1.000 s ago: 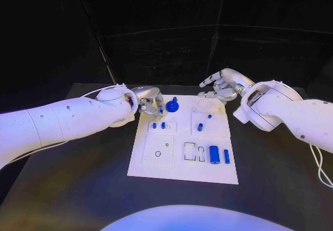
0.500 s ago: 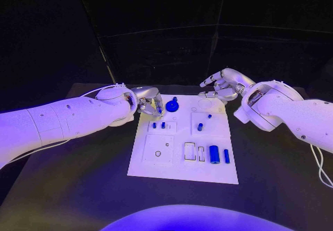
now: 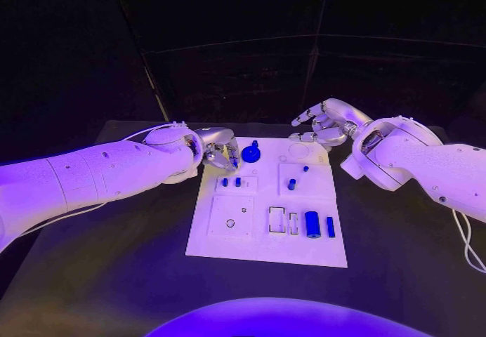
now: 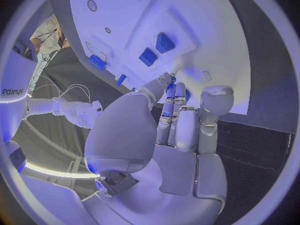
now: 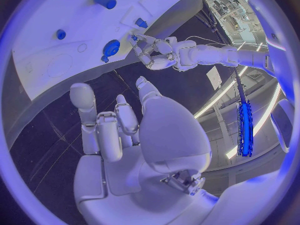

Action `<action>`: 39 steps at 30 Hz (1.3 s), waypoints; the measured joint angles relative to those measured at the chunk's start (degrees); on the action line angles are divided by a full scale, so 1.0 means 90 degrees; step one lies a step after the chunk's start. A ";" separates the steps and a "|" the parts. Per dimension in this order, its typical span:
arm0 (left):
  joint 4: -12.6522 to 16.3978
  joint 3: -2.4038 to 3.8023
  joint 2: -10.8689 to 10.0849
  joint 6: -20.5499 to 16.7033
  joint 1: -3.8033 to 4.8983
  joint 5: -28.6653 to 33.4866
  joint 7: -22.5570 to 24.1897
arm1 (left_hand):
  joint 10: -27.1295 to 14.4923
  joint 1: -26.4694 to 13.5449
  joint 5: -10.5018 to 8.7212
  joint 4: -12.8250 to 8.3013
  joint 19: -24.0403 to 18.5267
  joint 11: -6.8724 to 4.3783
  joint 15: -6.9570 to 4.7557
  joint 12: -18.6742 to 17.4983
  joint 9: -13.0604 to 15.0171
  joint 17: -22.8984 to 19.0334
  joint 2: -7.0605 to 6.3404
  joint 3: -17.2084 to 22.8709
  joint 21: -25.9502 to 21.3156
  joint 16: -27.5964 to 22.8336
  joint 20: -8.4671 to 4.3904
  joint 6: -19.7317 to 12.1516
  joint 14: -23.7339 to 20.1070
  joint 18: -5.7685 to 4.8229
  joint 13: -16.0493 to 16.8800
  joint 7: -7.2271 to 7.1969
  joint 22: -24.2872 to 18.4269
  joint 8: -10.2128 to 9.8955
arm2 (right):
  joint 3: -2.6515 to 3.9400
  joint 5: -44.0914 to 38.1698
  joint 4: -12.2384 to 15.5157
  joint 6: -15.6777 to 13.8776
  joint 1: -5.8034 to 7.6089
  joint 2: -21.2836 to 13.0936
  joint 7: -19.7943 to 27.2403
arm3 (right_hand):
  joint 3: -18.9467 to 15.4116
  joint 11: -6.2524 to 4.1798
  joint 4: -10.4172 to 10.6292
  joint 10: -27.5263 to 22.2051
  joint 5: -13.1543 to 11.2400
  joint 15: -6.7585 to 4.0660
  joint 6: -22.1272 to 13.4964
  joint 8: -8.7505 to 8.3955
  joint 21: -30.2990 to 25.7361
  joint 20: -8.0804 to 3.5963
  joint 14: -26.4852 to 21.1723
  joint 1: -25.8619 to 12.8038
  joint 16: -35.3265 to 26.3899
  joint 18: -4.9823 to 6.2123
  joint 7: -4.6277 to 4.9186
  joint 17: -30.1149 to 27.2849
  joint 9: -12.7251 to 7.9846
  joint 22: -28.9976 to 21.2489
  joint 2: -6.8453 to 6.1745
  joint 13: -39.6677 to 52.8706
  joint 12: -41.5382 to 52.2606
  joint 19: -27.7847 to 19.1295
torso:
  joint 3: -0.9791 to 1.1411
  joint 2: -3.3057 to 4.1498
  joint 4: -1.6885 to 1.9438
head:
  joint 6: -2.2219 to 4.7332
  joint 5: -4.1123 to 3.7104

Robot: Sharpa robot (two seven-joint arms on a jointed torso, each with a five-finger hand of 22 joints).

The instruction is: Assemble the parts on the task board

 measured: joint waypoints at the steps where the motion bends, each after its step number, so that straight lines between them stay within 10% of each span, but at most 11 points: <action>1: -0.0001 0.0000 0.0003 0.0009 -0.0002 0.0001 -0.0002 | 0.0000 0.0000 0.0000 0.0000 0.0000 0.0000 0.0000 0.0000 0.0000 0.0000 0.0000 0.0000 0.0000 0.0000 0.0000 0.0000 0.0000 0.0000 0.0000 0.0000 0.0000 0.0000 | 0.0000 0.0000 0.0000 0.0000 0.0000 0.0001 0.0000 | 0.0000 0.0000 0.0000 0.0000 0.0000 0.0000 0.0000 0.0000 0.0000 0.0000 0.0000 0.0000 0.0000 0.0000 0.0000 0.0000 0.0000 0.0000 0.0000 0.0000 0.0000 0.0000 | -0.0001 0.0001 0.0000 | -0.0003 -0.0001; 39: -0.0160 0.0002 0.0146 0.0300 -0.0018 0.0104 -0.0101 | -0.0001 -0.0058 -0.0043 -0.0019 -0.0001 0.0001 0.0000 -0.0130 -0.0020 -0.0045 -0.0058 0.0018 0.0038 0.0000 0.0000 0.0022 0.0000 0.0001 0.0000 0.0022 0.0040 -0.0098 | 0.0000 0.0000 -0.0004 0.0005 0.0000 0.0006 0.0001 | 0.0000 0.0000 0.0000 0.0000 0.0000 0.0000 0.0000 0.0000 0.0000 0.0000 0.0000 0.0000 0.0000 0.0001 0.0000 -0.0002 0.0000 0.0000 0.0000 0.0000 0.0000 0.0000 | -0.0002 0.0001 0.0003 | -0.0040 0.0002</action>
